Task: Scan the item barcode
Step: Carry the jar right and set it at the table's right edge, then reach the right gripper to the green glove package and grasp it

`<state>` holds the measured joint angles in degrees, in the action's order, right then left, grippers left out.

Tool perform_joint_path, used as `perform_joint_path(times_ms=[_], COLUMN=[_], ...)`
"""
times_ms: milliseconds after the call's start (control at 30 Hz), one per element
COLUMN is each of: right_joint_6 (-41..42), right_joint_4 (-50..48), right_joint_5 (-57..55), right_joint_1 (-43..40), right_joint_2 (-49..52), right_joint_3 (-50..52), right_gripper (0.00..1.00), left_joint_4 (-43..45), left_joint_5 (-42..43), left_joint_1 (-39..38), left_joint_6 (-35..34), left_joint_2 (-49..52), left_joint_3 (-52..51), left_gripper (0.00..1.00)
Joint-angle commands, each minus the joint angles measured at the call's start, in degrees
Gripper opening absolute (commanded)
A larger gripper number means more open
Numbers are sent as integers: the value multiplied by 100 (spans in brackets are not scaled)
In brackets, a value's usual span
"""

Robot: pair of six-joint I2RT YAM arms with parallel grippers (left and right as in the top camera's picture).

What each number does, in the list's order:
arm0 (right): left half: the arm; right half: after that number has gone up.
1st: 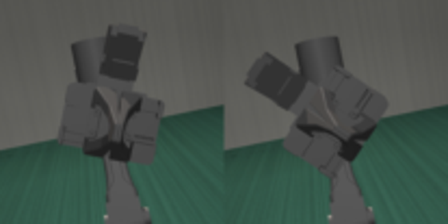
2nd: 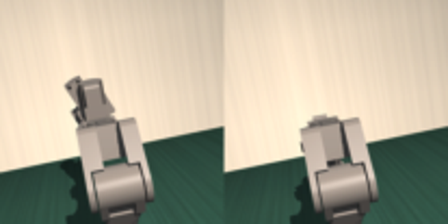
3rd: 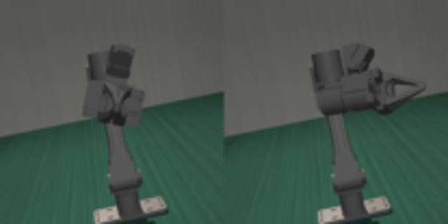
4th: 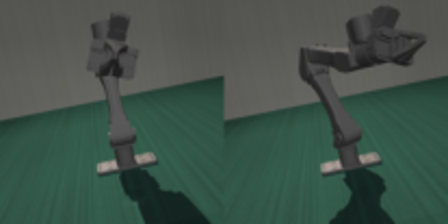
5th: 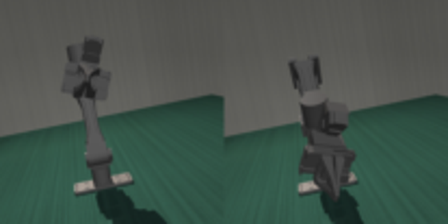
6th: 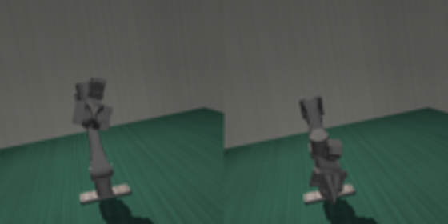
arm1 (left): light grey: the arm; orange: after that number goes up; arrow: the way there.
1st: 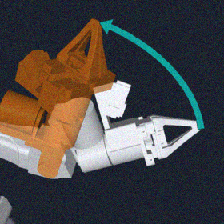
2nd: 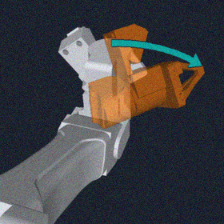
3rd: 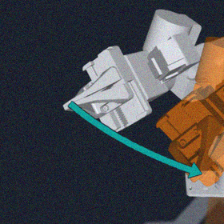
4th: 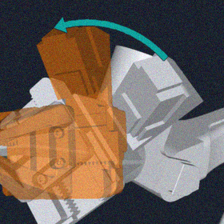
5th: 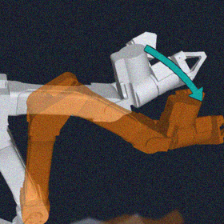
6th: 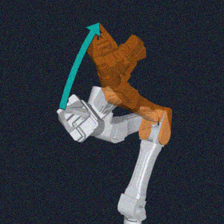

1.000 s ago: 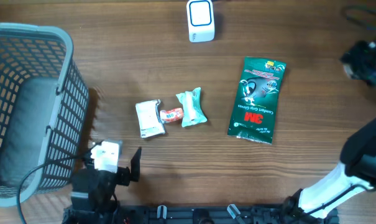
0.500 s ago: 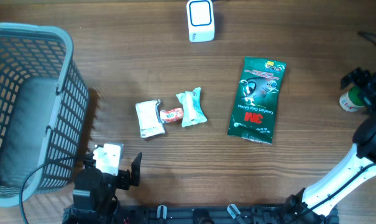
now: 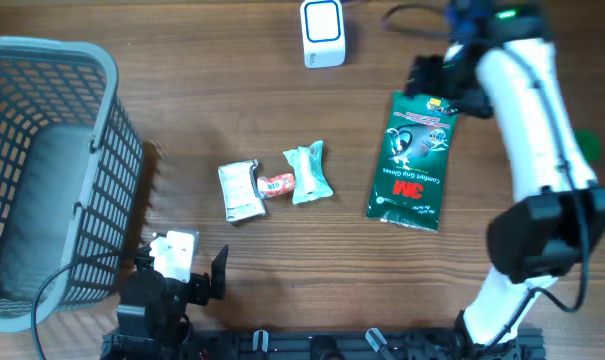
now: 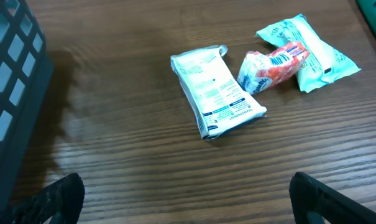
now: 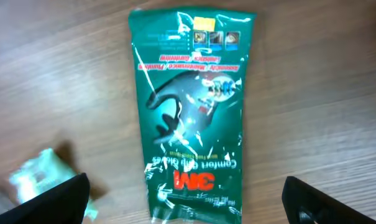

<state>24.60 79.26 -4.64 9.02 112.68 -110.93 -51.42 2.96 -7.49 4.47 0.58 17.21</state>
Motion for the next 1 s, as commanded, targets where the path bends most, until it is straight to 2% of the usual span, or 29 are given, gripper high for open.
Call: perform_joint_path(times_ms=[0,133,200,367,567,600,633,667,700,733,833,900,967], right_joint_6=[428,376,-13,-66,-63,-61,-52,-46,-44,-44,-90,-828,-1878], right_joint_4=[-286,-841,-1128,-1690,-1751,-1773,-1784,-1773,-1709,-1633,-1298,-1130,-811], right_joint_5=[-962,-382,-455,-540,-492,-490,-446,-424,-424,-393,136,988,2643], right_joint_1=[476,437,525,557,544,531,518,516,516,518,516,516,516], right_joint_2=[258,501,662,938,1934,2085,2173,2203,2203,2203,2199,2140,1893], right_joint_3=[527,1421,1816,1884,2006,2103,2203,2271,2302,2302,2258,2074,1707], right_gripper=[100,100,100,100,99,91,76,56,17,5,4,4,4], left_joint_4=[11,11,11,9,9,9,9,9,9,9,9,9,9], left_joint_5=[66,66,66,66,66,66,66,66,66,66,66,66,66], left_joint_1=[22,22,22,22,22,22,22,22,22,22,22,22,22], left_joint_6=[109,109,109,109,109,109,109,109,109,109,109,109,109], left_joint_2=[-9,-9,-9,-9,-9,-9,-9,-9,-9,-9,-9,-9,-9], left_joint_3=[-13,-13,-13,-13,-13,-13,-13,-13,-13,-13,-13,-13,-13], left_gripper=[100,100,100,100,100,100,100,100,100,100,100,100,100])
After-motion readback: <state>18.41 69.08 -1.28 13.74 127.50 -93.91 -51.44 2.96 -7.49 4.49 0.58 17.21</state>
